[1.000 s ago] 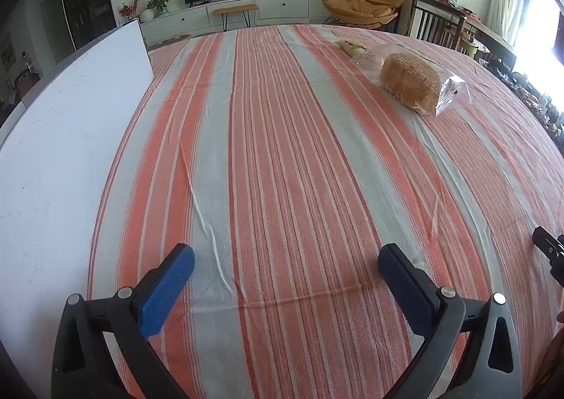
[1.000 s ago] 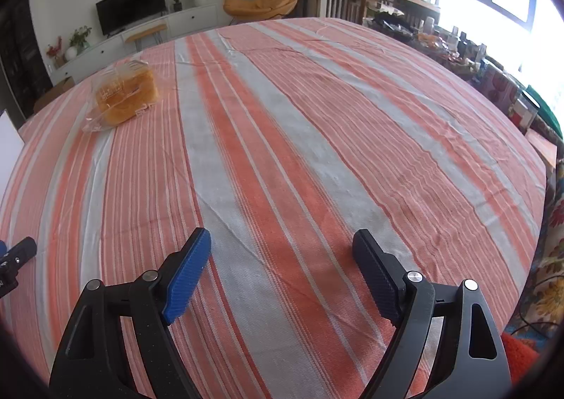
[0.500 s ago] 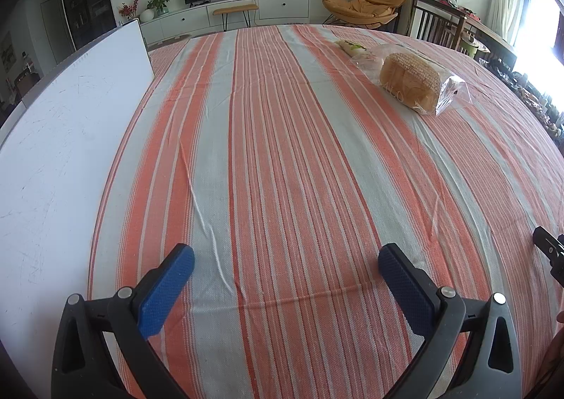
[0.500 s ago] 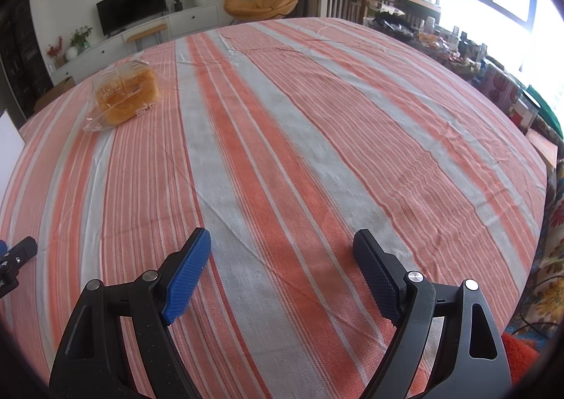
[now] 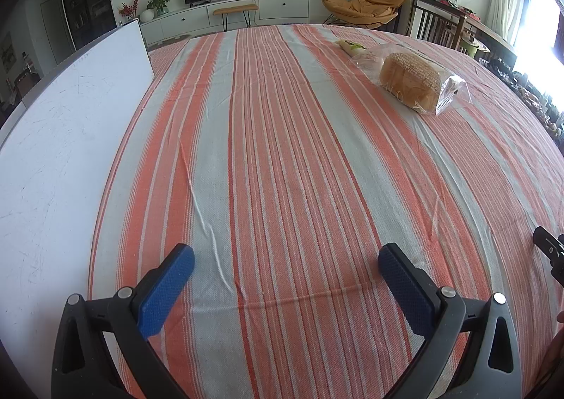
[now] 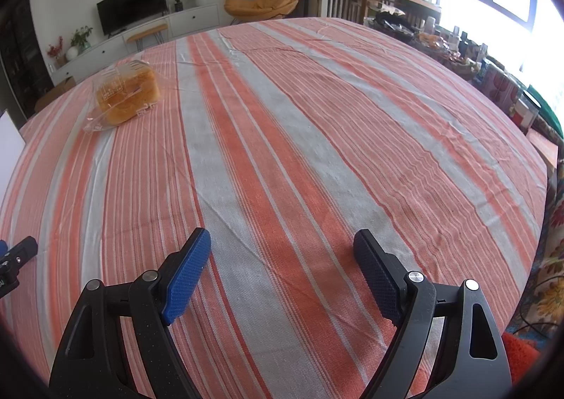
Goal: Organize snacks
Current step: 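Lower the left tool onto the white rice cracker packet and grasp it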
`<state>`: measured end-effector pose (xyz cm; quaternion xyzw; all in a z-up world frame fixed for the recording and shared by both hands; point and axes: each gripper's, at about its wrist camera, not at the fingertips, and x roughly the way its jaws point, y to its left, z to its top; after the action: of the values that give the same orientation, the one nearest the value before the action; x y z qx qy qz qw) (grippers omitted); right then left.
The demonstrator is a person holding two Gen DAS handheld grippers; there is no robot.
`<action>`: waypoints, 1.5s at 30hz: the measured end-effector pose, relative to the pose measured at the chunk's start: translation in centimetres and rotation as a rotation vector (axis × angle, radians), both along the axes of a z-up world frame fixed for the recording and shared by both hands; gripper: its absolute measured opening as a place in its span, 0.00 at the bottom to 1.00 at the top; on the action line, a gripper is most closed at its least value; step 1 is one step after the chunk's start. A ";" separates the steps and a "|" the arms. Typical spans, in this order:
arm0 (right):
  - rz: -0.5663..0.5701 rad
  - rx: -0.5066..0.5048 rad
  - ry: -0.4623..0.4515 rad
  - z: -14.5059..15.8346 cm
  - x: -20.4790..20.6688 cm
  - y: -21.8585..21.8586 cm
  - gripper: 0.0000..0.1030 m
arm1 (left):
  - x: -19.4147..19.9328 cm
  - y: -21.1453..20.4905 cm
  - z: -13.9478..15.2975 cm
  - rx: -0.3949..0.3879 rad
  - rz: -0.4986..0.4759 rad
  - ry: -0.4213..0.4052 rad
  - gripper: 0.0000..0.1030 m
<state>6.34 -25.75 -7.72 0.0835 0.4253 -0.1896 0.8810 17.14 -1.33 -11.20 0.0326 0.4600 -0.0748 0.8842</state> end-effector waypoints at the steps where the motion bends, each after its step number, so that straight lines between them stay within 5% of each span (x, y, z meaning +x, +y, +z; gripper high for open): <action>1: 0.000 0.000 0.000 0.0 0.0 0.0 0.84 | 0.0 0.0 0.0 0.000 0.000 0.000 1.00; 10: 0.005 0.002 0.003 0.0 0.0 0.2 0.85 | 0.1 -0.1 0.0 -0.001 0.006 0.000 1.00; 13: 0.005 0.002 0.003 0.0 0.0 0.2 0.85 | 1.2 -0.1 0.6 -0.052 0.022 0.074 0.99; 16: 0.005 0.002 0.003 0.0 0.0 0.2 0.85 | 3.8 -0.4 4.1 -0.205 0.045 0.044 0.99; 19: 0.005 0.002 0.003 0.0 0.0 0.2 0.85 | 9.4 -2.7 8.6 -0.228 0.026 0.004 1.00; 24: 0.006 0.002 0.003 0.0 0.0 0.2 0.86 | 22.2 -8.7 8.1 -0.165 -0.019 0.186 0.97; 27: 0.013 0.005 0.006 -0.1 0.1 0.4 0.87 | 26.9 -12.3 5.8 -0.042 -0.030 0.193 0.84; 30: 0.023 0.007 0.007 -0.1 0.2 0.7 0.88 | 29.3 -14.5 3.1 0.033 -0.020 0.194 0.82; 32: 0.038 0.010 0.011 -0.2 0.4 0.8 0.90 | 29.7 -14.9 1.1 0.011 -0.006 0.228 0.80; 34: 0.049 0.010 0.012 -0.2 0.5 0.9 0.90 | 28.8 -15.7 0.6 0.036 -0.025 0.172 0.78; 38: 0.051 0.011 0.012 -0.2 0.4 1.0 0.91 | 26.6 -16.7 1.3 0.032 -0.149 0.119 0.27; 45: 0.052 0.011 0.012 -0.1 0.4 1.0 0.91 | 20.2 -11.3 2.7 -0.057 -0.124 0.127 0.26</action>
<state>6.76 -24.76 -7.85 0.0761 0.4335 -0.1649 0.8827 37.33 -12.65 -8.51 0.0313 0.5100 -0.1445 0.8474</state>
